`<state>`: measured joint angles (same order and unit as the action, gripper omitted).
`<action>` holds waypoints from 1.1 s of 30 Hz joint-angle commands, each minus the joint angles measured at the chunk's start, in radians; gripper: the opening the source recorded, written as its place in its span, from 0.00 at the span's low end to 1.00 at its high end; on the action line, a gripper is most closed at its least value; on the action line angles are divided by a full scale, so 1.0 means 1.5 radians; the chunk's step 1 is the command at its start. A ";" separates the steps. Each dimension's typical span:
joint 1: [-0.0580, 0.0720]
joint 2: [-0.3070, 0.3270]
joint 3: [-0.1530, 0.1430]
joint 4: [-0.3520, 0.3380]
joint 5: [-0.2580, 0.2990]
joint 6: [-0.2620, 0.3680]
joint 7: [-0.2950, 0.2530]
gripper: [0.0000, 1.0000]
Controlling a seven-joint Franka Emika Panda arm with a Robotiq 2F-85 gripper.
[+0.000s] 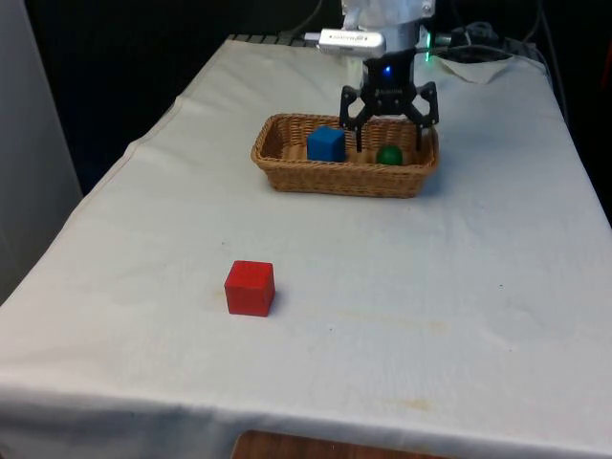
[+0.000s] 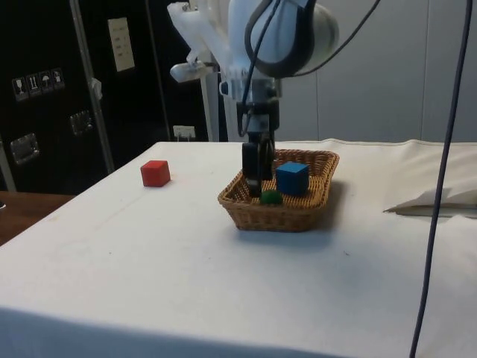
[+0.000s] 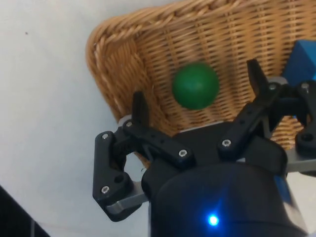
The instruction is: Place all non-red objects into the basket.
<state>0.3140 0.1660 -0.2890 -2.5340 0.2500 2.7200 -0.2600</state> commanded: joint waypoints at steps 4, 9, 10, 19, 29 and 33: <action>0.003 -0.020 -0.011 0.001 -0.026 -0.020 0.018 1.00; 0.002 -0.041 -0.013 0.003 -0.041 -0.037 0.027 1.00; 0.001 -0.050 -0.013 0.003 -0.049 -0.045 0.031 1.00; -0.001 -0.074 -0.015 0.023 -0.087 -0.083 0.056 1.00; 0.000 -0.061 -0.017 0.062 -0.109 -0.103 0.059 1.00; 0.001 -0.052 -0.019 0.081 -0.121 -0.109 0.061 1.00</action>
<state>0.3140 0.0830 -0.3120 -2.4180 0.0910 2.5640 -0.1870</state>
